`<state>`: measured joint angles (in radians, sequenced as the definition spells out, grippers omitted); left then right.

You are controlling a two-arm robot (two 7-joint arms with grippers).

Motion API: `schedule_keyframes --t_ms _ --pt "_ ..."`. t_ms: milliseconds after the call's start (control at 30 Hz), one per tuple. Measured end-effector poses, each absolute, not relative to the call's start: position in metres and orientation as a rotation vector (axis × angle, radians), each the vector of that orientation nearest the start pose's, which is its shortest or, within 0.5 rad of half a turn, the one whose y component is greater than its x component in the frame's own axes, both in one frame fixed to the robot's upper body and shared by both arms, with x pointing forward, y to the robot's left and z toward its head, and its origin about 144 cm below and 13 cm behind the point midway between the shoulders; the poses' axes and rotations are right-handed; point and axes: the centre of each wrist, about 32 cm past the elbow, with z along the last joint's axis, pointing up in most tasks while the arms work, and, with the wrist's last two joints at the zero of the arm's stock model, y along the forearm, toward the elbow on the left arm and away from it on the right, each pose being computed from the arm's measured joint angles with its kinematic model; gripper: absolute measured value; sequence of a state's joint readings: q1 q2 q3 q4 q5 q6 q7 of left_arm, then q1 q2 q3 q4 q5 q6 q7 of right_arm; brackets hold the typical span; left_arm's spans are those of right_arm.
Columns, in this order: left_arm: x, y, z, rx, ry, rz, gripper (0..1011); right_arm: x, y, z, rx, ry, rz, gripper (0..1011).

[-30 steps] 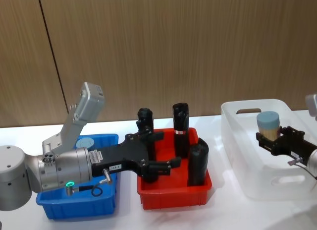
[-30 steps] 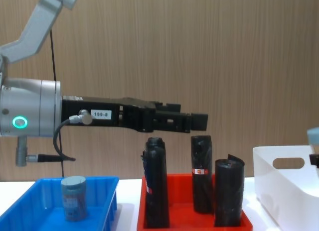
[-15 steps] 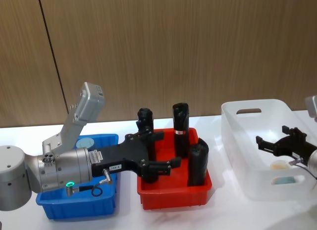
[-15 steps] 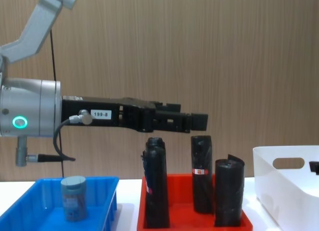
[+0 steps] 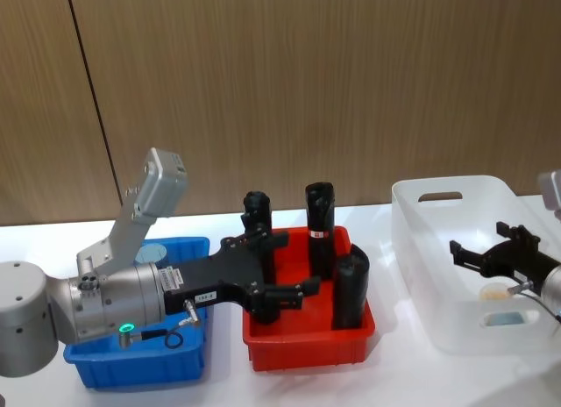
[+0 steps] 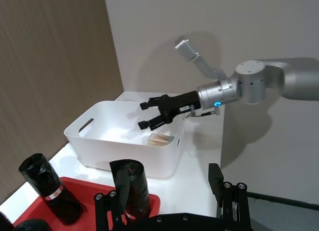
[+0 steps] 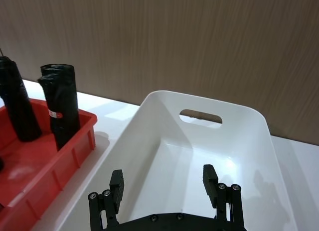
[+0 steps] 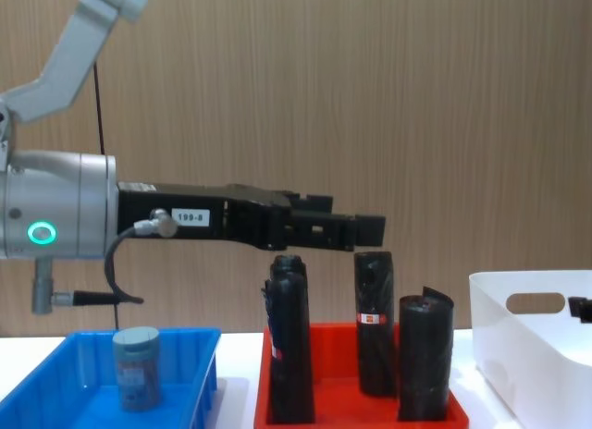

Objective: Pick the cotton swabs from the blue box and place them into the white box.

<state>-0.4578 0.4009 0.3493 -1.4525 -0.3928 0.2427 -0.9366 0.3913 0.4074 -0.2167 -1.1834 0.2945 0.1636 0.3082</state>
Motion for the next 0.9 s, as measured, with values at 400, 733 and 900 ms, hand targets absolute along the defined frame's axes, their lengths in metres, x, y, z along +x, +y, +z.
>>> schedule_keyframes --t_ms 400,733,900 --pt "0.552 0.247 1.247 0.136 -0.052 0.507 1004 0.532 -0.304 1.171 -0.209 0.021 -1.221 1002" --pt "0.542 0.238 1.239 0.139 -0.09 0.614 1004 0.507 -0.281 1.173 -0.146 -0.017 -1.218 1002" --pt "0.537 0.233 1.235 0.138 -0.111 0.669 1004 0.494 -0.271 1.175 -0.114 -0.033 -1.217 1002"
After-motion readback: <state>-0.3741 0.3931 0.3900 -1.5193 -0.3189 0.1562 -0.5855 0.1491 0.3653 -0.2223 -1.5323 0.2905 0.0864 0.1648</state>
